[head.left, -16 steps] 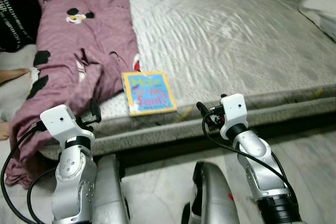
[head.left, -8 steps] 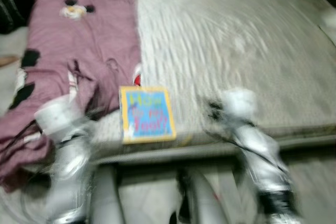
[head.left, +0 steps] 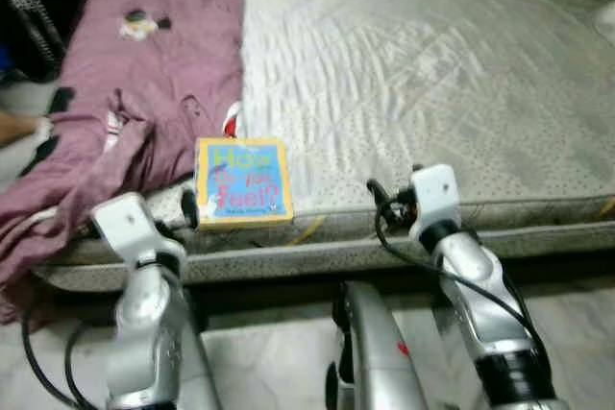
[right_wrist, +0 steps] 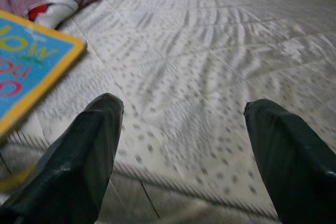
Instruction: Clean up the room
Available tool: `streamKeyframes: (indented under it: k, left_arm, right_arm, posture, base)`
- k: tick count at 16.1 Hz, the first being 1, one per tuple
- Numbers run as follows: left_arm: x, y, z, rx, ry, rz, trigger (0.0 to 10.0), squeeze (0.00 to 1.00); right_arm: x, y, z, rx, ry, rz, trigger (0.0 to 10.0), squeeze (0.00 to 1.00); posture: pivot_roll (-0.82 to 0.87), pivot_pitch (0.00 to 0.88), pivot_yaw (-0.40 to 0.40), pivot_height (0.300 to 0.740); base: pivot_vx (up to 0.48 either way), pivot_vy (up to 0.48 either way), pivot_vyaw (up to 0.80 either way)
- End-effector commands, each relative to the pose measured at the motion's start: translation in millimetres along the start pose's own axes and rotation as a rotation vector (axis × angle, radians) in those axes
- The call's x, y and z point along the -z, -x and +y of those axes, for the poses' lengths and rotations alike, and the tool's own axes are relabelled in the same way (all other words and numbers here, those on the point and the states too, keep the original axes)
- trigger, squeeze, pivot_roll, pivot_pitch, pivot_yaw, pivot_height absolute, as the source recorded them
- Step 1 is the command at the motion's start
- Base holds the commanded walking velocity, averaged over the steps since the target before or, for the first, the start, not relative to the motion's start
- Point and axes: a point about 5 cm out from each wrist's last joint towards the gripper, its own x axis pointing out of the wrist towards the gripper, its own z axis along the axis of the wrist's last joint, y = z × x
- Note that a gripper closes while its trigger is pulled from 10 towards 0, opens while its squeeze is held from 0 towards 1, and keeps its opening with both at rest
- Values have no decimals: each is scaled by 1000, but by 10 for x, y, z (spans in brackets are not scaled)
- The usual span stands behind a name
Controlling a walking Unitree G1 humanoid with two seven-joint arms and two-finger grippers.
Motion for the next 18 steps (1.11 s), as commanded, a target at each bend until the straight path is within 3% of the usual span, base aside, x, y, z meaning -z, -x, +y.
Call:
streamKeyframes:
  k: [1, 5, 7, 10, 15, 18]
  left_arm:
    - [-30, -10, -33, 0, 15, -2, 10000, 0]
    - [14, -1, -7, -24, 16, 30, 10000, 0]
    - [-26, -14, 43, -46, 27, -1, 10000, 0]
    - [-74, -51, 110, -78, 47, -29, 10000, 0]
    - [-147, -265, 171, -56, 97, -54, 10000, 0]
    - [-92, -405, 120, -2, 148, -7, 10000, 0]
  right_arm:
    - [-16, -3, -3, -3, -1, -8, 10000, 0]
    - [-2, 12, 8, -14, -15, -10, 10000, 0]
    - [19, 19, -10, -11, -2, 0, 10000, 0]
    - [60, 54, -79, 0, 13, 21, 10000, 0]
    - [103, 198, -240, 35, 55, 56, 10000, 0]
    - [99, 240, -266, 42, 63, 61, 10000, 0]
  posture:
    - [-24, 109, -80, 519]
    - [-24, 110, -82, 489]
    - [-26, 116, -84, 466]
    - [-35, 130, -87, 466]
    - [-86, 176, -95, 466]
    - [-111, 186, -96, 466]
  base:
    - [0, 0, 0]
    - [0, 0, 0]
    - [0, 0, 0]
    - [0, 0, 0]
    - [0, 0, 0]
    - [0, 0, 0]
